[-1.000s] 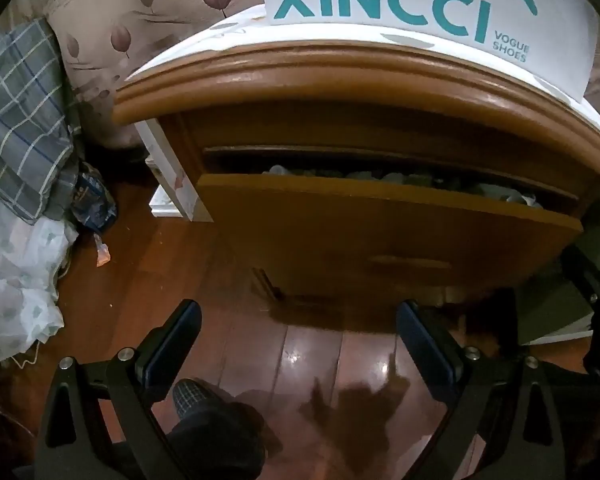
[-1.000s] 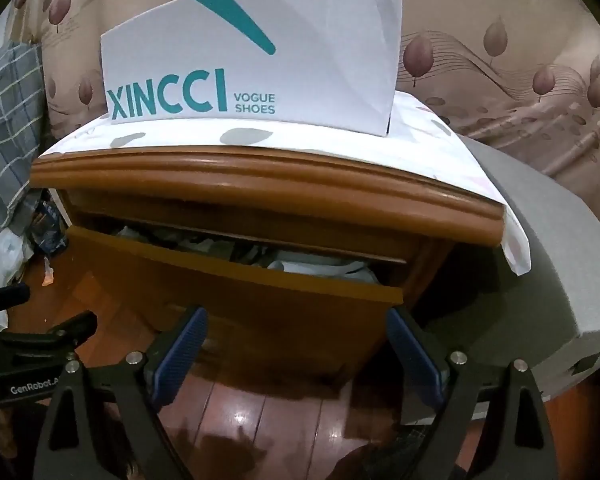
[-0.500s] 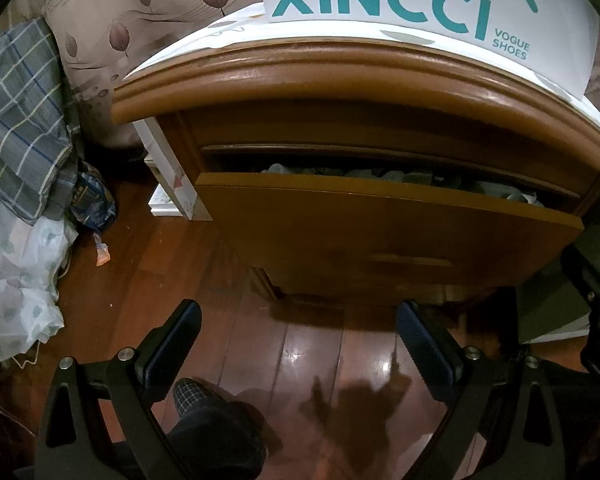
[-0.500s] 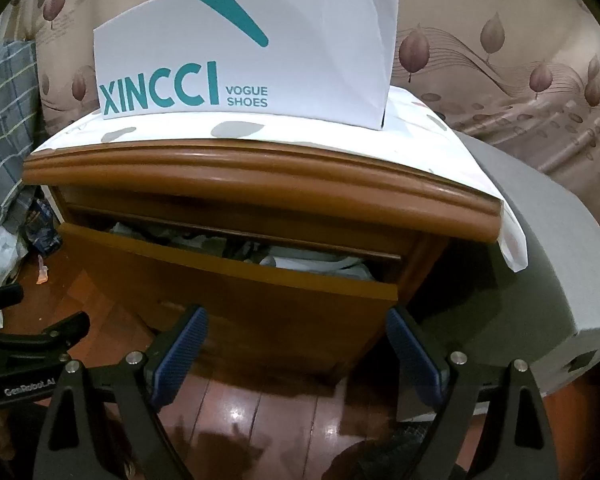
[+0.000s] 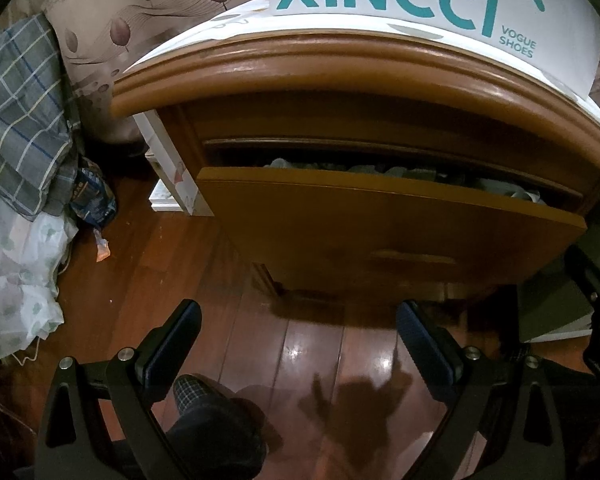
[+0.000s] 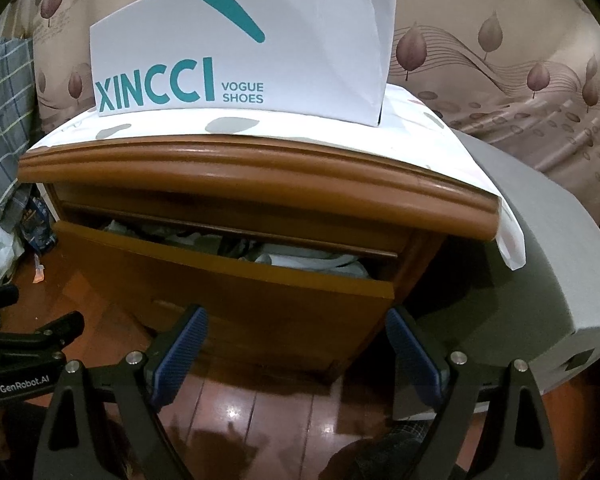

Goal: Take underwear out of drawer

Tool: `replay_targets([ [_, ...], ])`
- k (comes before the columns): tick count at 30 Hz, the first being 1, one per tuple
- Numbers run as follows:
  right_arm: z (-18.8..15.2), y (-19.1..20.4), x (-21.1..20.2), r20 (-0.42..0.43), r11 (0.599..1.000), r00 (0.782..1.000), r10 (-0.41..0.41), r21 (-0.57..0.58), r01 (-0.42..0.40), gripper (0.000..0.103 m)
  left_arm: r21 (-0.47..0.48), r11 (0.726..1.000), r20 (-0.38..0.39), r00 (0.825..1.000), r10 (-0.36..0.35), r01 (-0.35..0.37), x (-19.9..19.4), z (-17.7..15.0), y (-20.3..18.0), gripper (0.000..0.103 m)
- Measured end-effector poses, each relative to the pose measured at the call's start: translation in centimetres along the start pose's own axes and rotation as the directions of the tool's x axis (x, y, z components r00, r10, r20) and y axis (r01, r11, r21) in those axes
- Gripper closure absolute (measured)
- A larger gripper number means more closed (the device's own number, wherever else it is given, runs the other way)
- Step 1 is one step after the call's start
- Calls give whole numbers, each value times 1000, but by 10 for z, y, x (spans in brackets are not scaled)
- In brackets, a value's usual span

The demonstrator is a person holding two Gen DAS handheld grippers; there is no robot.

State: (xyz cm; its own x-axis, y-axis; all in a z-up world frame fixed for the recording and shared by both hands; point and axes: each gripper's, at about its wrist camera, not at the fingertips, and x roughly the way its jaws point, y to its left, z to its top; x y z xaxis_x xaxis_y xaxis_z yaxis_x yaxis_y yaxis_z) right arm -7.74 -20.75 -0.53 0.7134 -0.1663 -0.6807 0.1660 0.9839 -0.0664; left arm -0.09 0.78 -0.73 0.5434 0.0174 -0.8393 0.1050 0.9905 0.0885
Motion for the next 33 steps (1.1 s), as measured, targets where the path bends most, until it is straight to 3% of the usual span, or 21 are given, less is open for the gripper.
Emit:
replay_targets([
  [33,0,4,3,-13,1000,1000,5,-4,-5,10,3,1000,-5,1000,0,0,1,3,-2,6],
])
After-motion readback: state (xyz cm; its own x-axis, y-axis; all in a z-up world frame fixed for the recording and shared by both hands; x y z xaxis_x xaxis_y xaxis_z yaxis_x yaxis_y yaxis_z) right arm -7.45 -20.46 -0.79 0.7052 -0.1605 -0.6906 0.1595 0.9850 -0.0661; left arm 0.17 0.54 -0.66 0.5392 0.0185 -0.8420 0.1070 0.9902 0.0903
